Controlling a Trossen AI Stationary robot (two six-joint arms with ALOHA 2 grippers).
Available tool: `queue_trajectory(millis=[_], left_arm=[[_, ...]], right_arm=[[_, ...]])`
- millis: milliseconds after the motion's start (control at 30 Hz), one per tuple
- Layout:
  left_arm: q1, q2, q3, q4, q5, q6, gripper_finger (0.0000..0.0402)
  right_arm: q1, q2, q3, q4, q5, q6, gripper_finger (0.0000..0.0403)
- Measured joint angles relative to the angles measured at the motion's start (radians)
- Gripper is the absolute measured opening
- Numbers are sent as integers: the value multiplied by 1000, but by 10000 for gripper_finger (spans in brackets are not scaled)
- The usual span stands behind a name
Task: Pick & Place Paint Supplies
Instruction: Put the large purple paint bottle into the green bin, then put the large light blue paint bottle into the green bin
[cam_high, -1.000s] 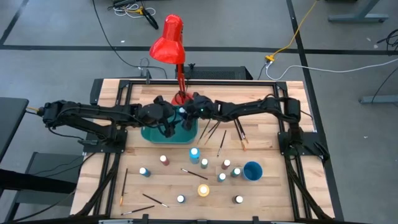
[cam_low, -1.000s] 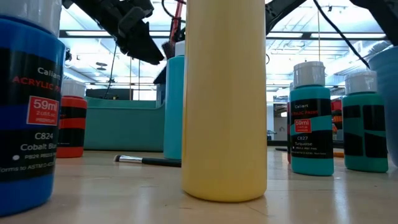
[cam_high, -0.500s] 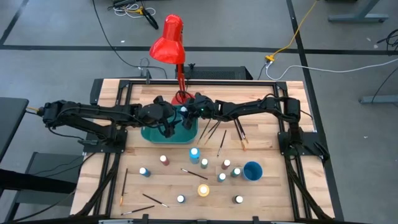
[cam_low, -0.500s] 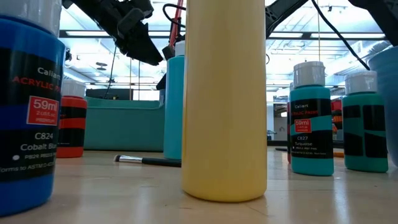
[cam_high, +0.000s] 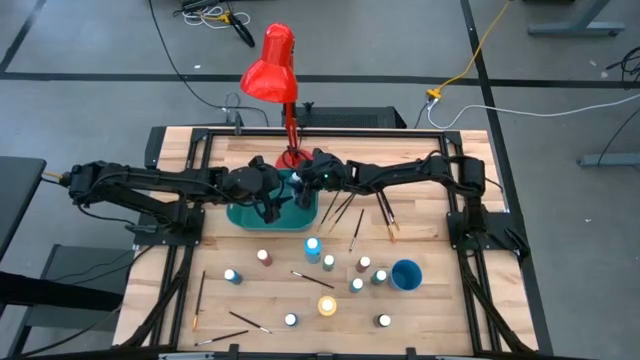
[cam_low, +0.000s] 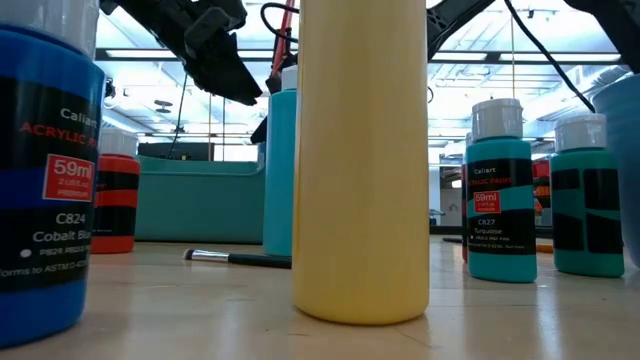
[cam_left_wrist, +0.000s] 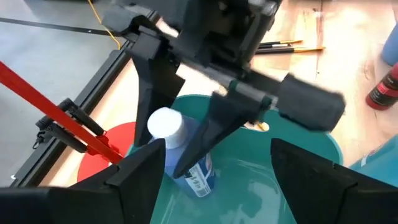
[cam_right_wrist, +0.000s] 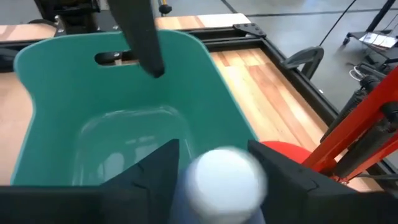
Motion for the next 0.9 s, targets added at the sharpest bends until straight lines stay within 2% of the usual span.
queue_trajectory(millis=[133, 333, 500, 733, 900], left_arm=[[0, 0, 0, 1, 47, 4, 293], [-1, 0, 0, 0, 187, 35, 293], [0, 0, 9, -3, 194, -2, 293], [-6, -85, 18, 3, 194, -42, 293], [-71, -177, -4, 20, 96, -29, 293]], right_arm=[[9, -59, 0, -44, 2, -47, 235], [32, -145, 0, -133, 3, -111, 254], [51, -226, 2, -246, 3, -108, 256], [88, -343, 2, -431, 3, -76, 256], [143, -415, -34, -465, 1, -74, 256]])
